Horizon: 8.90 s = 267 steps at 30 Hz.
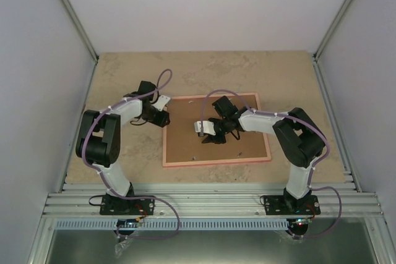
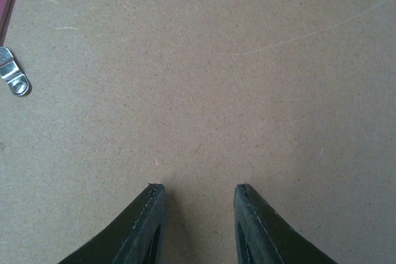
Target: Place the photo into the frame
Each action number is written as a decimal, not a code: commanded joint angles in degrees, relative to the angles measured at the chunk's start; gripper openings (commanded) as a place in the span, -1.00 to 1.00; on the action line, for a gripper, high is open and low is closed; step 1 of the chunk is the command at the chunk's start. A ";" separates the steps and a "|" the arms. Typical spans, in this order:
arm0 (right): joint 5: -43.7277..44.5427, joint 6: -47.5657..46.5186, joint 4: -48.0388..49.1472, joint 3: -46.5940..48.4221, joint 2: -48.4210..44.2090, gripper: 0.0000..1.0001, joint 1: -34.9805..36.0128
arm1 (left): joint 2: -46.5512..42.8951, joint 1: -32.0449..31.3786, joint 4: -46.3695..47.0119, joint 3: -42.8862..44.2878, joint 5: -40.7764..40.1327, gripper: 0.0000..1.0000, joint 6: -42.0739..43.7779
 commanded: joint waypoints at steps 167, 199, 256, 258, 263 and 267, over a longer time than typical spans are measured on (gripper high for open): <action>-4.09 12.10 17.73 16.72 15.86 -0.52 1.14 | 6.91 0.30 11.35 -5.19 11.95 -0.82 -8.37; 0.77 13.21 -0.19 26.46 24.87 -0.72 1.26 | 9.45 -0.40 9.70 -3.59 10.49 -0.85 -7.65; 16.44 0.59 -30.43 -6.42 -22.25 -0.22 -32.08 | 1.71 -15.11 10.04 -0.52 0.35 -0.03 -0.31; 17.34 0.98 -28.35 -8.23 -21.37 -0.22 -32.08 | 2.40 -15.53 10.13 -0.71 -1.00 -0.04 0.48; 21.30 0.47 -22.98 -12.07 -19.23 -0.24 -31.47 | 4.75 -15.86 9.69 -0.52 -4.02 -0.05 1.16; 24.66 1.84 -19.85 -12.30 -17.06 -0.31 -31.55 | 5.81 -15.88 9.82 -0.77 -5.72 -0.08 1.58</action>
